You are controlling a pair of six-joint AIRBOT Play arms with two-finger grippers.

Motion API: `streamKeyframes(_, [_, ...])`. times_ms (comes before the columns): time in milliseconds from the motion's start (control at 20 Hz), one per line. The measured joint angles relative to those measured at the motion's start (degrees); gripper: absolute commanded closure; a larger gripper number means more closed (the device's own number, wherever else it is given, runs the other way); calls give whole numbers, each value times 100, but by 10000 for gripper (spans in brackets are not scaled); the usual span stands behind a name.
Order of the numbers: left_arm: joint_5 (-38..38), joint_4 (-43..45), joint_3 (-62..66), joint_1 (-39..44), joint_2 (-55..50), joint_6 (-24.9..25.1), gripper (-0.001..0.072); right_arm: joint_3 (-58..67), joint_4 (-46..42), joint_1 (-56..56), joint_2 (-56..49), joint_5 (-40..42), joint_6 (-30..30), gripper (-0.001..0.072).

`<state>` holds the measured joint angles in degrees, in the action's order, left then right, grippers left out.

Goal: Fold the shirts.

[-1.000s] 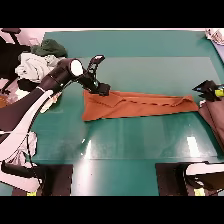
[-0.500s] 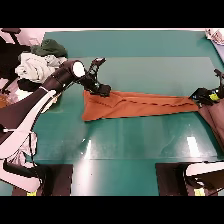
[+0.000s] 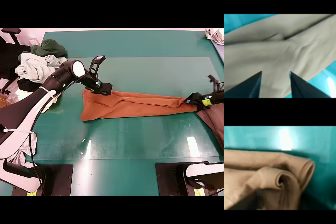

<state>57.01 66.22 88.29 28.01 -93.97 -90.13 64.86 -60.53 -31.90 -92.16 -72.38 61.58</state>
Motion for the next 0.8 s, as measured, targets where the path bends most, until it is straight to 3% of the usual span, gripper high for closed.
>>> streamKeyframes(50, [-48,-24,0,15,-2,2,321,-70,57,111,-13,-20,2,525])
streamKeyframes(100, [-103,-59,0,44,-4,0,451,-105,103,216,-24,-72,4,642])
streamKeyframes(150, [-160,-74,0,79,-17,2,508,-109,164,330,-26,-125,20,687])
streamKeyframes(200, [-225,-83,0,129,-46,11,539,-90,254,437,-20,-184,44,688])
streamKeyframes(350, [-358,-111,0,306,-210,114,539,90,538,848,214,-437,269,689])
streamKeyframes(650, [-387,-70,0,455,-627,192,542,713,909,1836,1320,-649,1298,689])
streamKeyframes(700, [-380,-72,-2,468,-680,195,686,839,931,2002,1495,-638,1491,689])
streamKeyframes(800, [-328,-68,-26,485,-765,216,682,1126,960,2343,1810,-612,1923,689])
